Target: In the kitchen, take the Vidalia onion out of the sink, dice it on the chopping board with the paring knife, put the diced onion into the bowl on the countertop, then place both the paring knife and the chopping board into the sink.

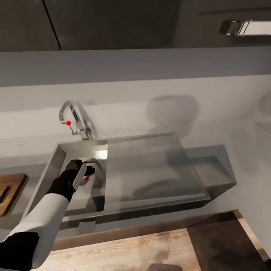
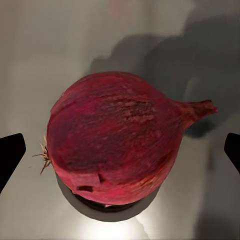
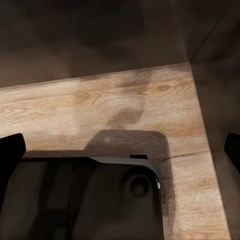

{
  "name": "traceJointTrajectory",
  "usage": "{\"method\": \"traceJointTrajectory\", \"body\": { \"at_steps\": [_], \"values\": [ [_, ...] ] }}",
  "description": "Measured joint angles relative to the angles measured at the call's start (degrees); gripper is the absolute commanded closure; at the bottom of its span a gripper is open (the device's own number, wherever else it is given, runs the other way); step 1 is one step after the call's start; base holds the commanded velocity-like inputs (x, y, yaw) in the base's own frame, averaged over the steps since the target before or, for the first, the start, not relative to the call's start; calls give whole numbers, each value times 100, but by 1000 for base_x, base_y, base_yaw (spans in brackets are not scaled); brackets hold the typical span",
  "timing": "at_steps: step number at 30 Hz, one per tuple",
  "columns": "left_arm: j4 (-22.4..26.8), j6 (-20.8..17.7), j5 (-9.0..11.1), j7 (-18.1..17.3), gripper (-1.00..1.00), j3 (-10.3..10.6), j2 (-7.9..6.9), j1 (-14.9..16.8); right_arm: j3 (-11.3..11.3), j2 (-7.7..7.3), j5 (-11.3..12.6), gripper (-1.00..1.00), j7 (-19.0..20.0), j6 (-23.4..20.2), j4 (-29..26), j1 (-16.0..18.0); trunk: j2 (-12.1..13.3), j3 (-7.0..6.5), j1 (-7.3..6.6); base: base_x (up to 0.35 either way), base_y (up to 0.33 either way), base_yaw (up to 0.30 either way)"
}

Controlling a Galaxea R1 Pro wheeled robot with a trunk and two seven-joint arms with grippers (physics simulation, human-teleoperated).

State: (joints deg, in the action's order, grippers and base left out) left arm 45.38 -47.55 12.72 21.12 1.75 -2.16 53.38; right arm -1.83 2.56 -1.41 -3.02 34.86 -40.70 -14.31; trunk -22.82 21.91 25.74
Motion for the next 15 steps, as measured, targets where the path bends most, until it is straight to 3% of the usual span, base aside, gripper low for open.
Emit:
{"method": "traceJointTrajectory", "body": {
  "at_steps": [5,15],
  "values": [
    [6,0,-3,1,-100,0,-5,-2,0,0,2,-100,0,0,0,0,0,46,0,124,0,0],
    [13,-7,1,3,-100,5,8,-4,0,-4,-1,-100,0,0,-2,0,0,107,1,12,0,0]
  ]
}}
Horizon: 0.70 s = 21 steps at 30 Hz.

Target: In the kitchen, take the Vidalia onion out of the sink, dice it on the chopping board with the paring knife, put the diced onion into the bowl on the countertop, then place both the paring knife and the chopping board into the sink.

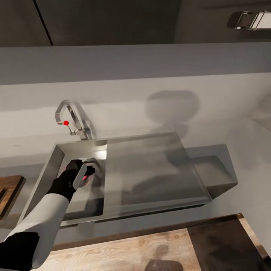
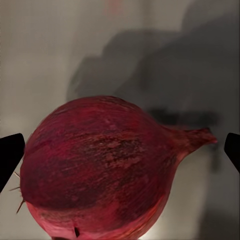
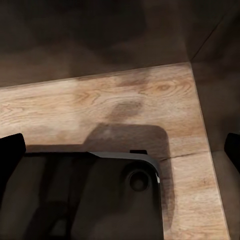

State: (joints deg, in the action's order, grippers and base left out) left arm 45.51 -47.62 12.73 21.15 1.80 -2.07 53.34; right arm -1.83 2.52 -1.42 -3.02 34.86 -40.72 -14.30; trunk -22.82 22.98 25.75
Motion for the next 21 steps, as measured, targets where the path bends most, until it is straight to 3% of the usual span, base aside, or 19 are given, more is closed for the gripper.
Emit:
{"method": "traceJointTrajectory", "body": {
  "at_steps": [16,17,21],
  "values": [
    [-4,-10,-5,7,-100,-5,-7,3,0,-5,-1,-100,0,0,2,0,0,3,0,0,0,0],
    [-4,-10,-5,7,100,-5,-7,3,0,-5,-1,-100,0,0,2,0,0,3,0,0,0,0],
    [8,-8,2,5,100,2,-3,1,0,-5,-1,-100,-1,0,1,0,0,3,0,0,0,0]
  ]
}}
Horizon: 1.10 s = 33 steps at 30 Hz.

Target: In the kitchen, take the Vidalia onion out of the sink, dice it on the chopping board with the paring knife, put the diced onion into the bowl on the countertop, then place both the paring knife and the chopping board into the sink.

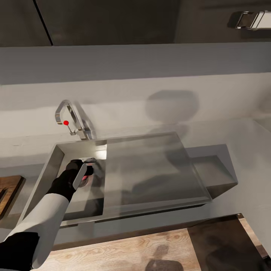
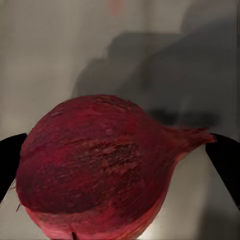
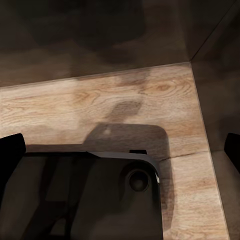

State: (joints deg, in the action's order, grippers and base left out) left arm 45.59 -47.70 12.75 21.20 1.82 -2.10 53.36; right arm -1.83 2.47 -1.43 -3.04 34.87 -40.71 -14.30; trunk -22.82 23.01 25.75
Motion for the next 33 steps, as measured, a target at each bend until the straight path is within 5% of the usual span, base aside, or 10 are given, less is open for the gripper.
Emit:
{"method": "traceJointTrajectory", "body": {
  "at_steps": [19,28,33],
  "values": [
    [279,-56,24,-1,100,52,7,2,8,0,8,-100,-6,1,-16,0,-1,-36,0,0,0,0],
    [1538,-913,20,2,100,42,-2,1,9,0,8,-100,-7,0,-17,0,-1,-118,-1,0,0,0],
    [1926,-1016,40,1,100,41,-9,-4,9,0,8,-100,-7,0,-17,0,0,-163,0,0,0,0]
  ]
}}
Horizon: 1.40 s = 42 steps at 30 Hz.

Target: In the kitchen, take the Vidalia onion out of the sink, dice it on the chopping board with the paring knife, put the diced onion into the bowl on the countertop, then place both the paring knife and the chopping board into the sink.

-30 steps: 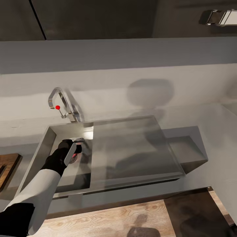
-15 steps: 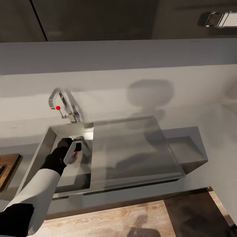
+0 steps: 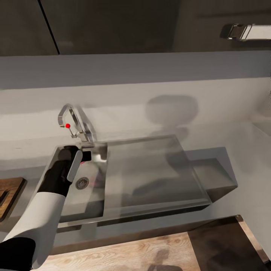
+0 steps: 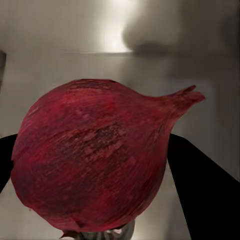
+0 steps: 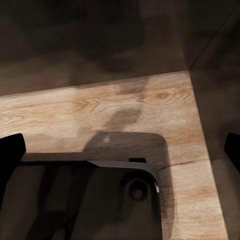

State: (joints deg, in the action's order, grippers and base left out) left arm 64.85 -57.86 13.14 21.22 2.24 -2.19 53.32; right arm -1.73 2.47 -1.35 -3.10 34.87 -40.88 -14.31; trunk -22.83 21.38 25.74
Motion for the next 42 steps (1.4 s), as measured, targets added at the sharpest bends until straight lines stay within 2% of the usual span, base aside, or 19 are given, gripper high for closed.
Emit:
{"method": "traceJointTrajectory", "body": {
  "at_steps": [5,10,12,18,28,42],
  "values": [
    [287,-20,0,0,100,-9,-17,-47,0,0,0,-100,0,0,0,-1,0,-46,0,0,0,0],
    [968,-31,4,-22,100,-9,-35,-486,0,0,0,-100,2,1,0,0,0,-92,0,0,26,0],
    [1103,-32,16,-26,100,-10,-47,-543,-2,-1,0,-100,1,2,1,0,0,-110,0,0,197,0],
    [1366,-34,223,-26,100,-9,-62,-689,-3,-1,0,-100,2,5,2,1,0,-165,0,0,288,0],
    [1469,-35,263,-26,100,-8,-99,-829,-3,-1,0,-100,0,9,2,1,1,-257,1,-51,313,0],
    [1477,-34,263,-27,100,-8,-100,-845,-2,-1,0,-100,0,9,2,0,1,-386,2,-225,249,0]
  ]
}}
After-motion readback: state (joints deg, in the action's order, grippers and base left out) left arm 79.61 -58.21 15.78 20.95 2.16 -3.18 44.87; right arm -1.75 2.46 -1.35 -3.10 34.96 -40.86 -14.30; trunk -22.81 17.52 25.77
